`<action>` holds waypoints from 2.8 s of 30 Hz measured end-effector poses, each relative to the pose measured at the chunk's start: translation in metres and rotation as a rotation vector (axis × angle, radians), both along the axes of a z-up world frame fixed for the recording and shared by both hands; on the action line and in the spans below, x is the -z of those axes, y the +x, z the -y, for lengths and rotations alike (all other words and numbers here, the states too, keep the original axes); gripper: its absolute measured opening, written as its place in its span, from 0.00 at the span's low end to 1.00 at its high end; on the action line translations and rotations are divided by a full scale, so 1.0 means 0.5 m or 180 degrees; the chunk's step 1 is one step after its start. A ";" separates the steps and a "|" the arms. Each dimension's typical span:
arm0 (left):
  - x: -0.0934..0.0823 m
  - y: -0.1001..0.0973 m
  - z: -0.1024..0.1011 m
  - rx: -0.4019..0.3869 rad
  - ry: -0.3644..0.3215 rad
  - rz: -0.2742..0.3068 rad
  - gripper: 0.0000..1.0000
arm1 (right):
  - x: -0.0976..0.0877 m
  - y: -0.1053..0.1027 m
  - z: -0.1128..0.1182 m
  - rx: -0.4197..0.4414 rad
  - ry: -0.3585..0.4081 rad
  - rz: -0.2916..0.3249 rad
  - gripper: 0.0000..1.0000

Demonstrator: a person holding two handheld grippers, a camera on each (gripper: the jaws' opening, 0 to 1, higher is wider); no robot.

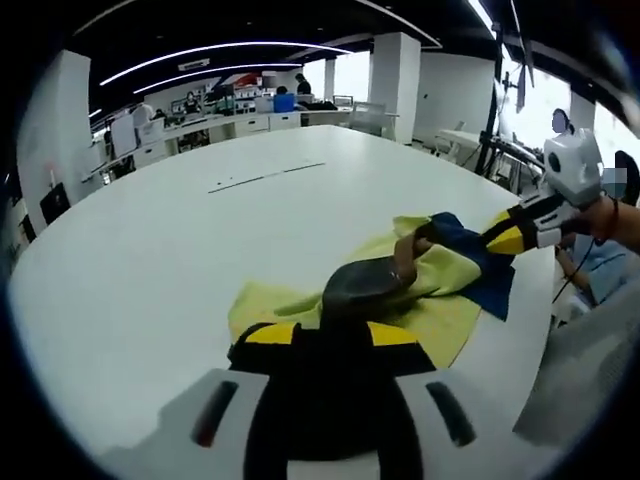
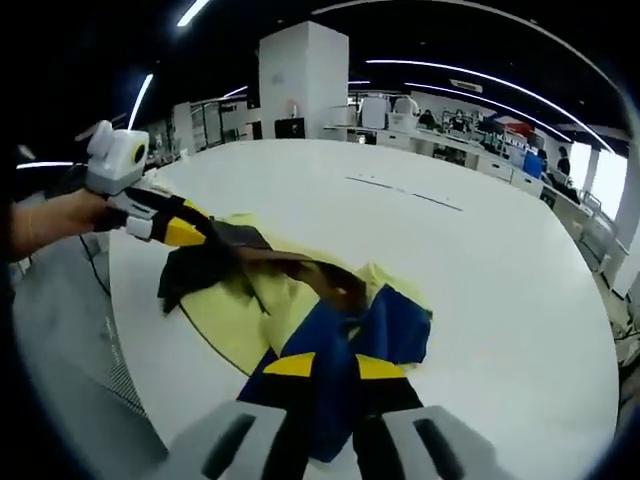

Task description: Fold the garment on the visible template until the final outline fits inside the template.

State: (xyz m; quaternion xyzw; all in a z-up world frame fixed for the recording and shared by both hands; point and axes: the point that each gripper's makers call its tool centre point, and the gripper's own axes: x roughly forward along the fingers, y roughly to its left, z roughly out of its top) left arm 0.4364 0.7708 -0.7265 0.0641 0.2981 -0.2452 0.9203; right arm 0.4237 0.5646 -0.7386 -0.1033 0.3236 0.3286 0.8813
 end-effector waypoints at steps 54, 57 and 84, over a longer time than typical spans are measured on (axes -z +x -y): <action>-0.216 0.297 -0.096 -0.0647 -0.0183 0.0761 0.00 | -0.258 0.391 -0.008 0.0580 0.0339 0.0963 0.00; -0.194 0.322 -0.093 -0.0721 -0.0304 0.0694 0.00 | -0.232 0.423 -0.004 0.0685 0.0317 0.0904 0.00; 0.038 0.468 -0.121 -0.1112 -0.0024 0.0225 0.00 | 0.048 0.565 -0.007 0.0938 -0.0082 0.0186 0.00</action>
